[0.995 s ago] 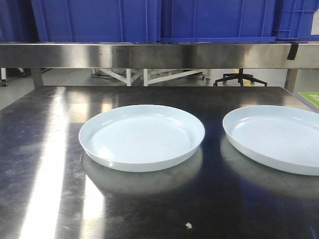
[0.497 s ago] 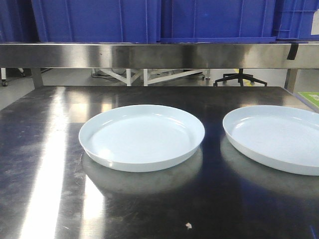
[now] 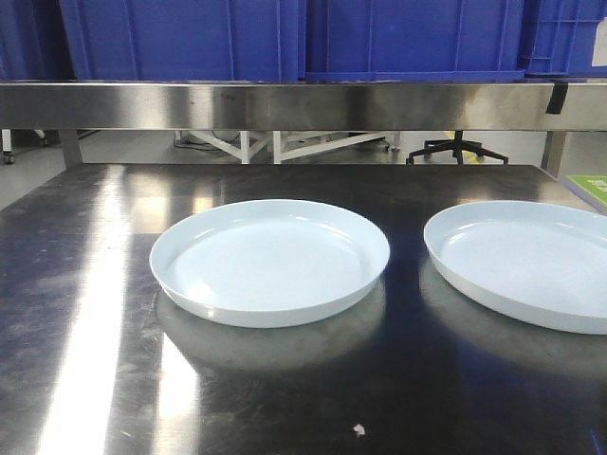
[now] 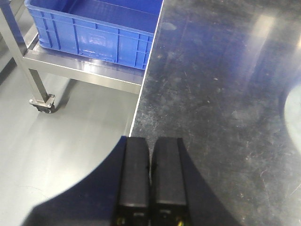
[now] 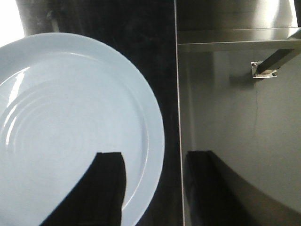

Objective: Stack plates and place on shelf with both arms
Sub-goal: 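Lift the other plate with the right gripper and lower it onto the first, then grip the stacked plates' rim with the right gripper and lift them, then drive the base away from the table toward the bin shelves, holding the plates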

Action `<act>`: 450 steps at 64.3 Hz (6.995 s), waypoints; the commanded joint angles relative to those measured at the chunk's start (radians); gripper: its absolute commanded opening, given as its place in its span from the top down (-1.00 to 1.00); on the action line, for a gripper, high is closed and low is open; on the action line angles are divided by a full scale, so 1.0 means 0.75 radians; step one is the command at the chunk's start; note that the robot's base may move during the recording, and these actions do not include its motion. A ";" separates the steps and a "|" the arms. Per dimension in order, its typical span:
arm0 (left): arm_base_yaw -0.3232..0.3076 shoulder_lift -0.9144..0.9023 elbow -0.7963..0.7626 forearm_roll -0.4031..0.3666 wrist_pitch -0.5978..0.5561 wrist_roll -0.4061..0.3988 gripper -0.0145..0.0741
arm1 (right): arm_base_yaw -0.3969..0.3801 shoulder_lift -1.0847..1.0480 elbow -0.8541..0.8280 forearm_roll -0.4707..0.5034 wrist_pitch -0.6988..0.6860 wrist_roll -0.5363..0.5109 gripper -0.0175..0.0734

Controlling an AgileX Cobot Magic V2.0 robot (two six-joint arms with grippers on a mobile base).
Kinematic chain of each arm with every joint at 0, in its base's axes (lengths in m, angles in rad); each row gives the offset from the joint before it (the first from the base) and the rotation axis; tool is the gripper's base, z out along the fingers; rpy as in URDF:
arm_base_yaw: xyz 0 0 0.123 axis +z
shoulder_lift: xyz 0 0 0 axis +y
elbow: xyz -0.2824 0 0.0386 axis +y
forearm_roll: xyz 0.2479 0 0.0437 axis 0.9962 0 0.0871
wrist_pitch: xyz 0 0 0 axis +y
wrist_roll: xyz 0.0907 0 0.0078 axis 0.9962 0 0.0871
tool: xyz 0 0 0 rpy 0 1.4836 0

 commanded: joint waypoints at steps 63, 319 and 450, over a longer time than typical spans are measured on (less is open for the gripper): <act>0.006 0.004 -0.037 -0.010 -0.101 -0.012 0.48 | -0.034 0.375 -0.198 -0.030 -0.101 -0.004 -0.30; 0.006 0.004 -0.037 -0.010 -0.101 -0.012 0.48 | -0.022 -1.076 0.371 -0.068 -0.270 0.042 0.55; 0.006 0.007 -0.037 -0.010 -0.102 -0.012 0.48 | -0.022 -1.073 0.371 -0.068 -0.260 0.042 0.55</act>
